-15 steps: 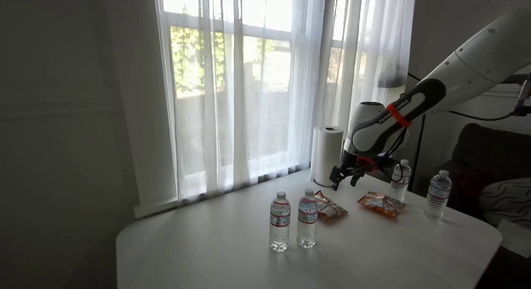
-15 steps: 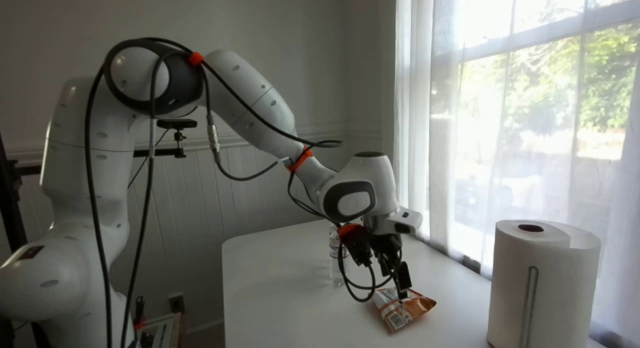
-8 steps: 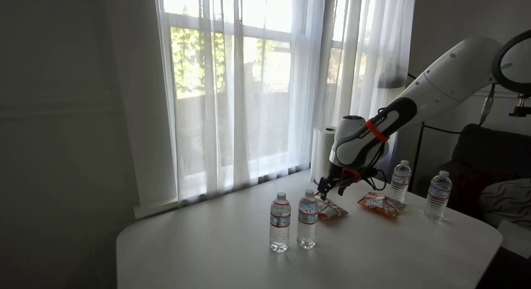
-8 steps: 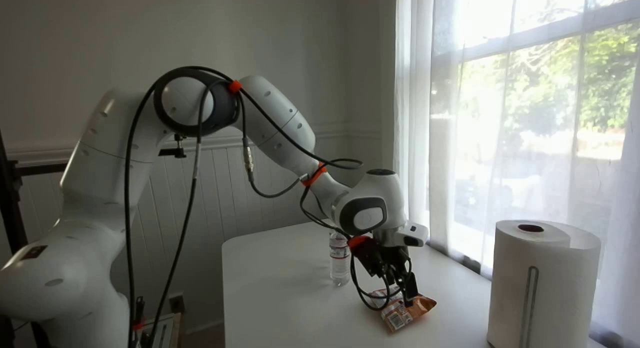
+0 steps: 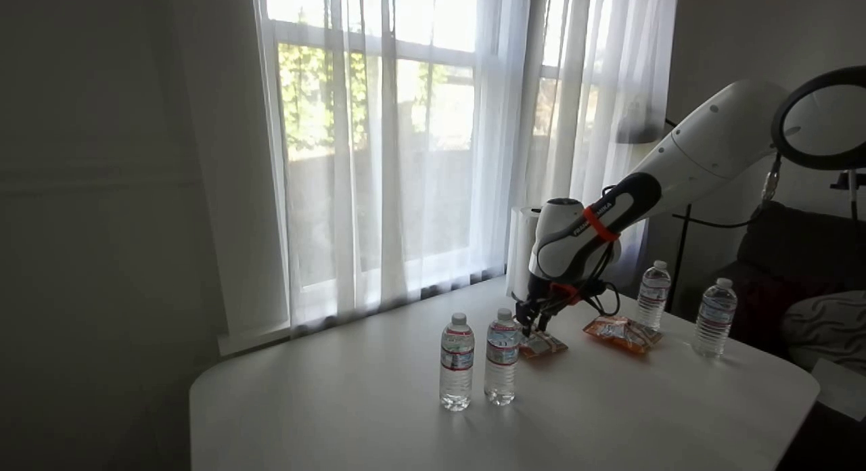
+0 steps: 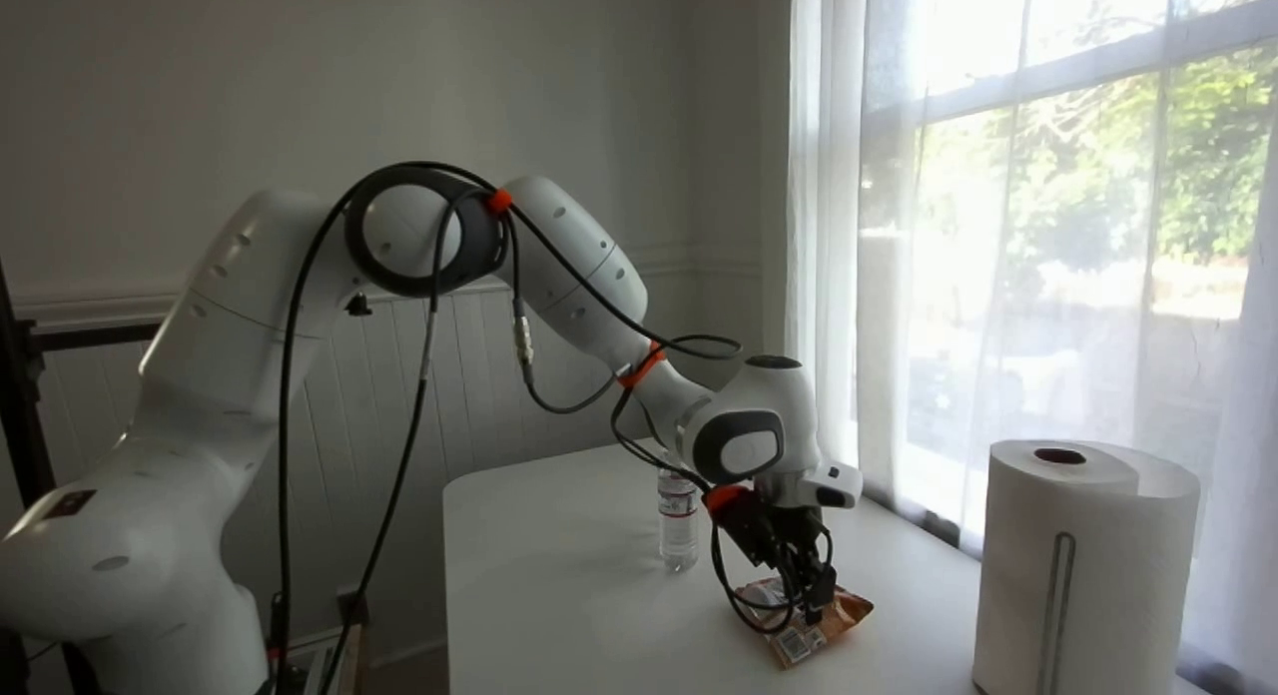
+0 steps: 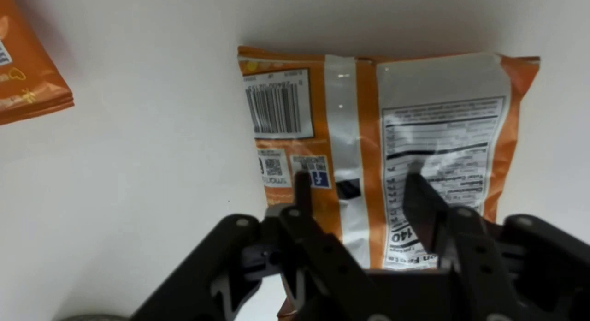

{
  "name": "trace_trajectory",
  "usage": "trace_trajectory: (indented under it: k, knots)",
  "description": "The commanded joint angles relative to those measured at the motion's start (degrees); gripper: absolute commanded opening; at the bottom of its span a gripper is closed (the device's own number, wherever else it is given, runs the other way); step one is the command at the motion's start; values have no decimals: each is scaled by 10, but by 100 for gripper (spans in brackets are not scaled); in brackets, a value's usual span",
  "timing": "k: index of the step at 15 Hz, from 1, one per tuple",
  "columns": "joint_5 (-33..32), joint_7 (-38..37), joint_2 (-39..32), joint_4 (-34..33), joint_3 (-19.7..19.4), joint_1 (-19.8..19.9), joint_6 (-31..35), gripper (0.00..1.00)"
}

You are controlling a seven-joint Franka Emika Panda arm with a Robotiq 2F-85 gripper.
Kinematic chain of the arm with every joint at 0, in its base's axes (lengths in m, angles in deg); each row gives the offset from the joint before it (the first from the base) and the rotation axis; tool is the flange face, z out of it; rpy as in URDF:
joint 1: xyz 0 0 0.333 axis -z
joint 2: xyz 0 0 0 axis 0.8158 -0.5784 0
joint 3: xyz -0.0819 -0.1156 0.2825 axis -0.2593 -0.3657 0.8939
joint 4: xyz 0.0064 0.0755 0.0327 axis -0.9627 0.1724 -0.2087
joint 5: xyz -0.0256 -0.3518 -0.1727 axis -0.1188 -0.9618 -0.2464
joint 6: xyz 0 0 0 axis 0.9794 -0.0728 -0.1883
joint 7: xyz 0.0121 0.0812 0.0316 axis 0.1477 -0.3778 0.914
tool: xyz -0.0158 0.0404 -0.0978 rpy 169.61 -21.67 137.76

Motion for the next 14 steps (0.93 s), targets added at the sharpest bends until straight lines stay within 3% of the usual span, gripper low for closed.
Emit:
trace_trajectory:
  k: [1, 5, 14]
  knots:
    - [1, 19, -12, -24, 2, 3, -24, 24]
    - [5, 27, -3, -22, 6, 5, -41, 1]
    - [9, 59, 83, 33, 11, 16, -108, 0]
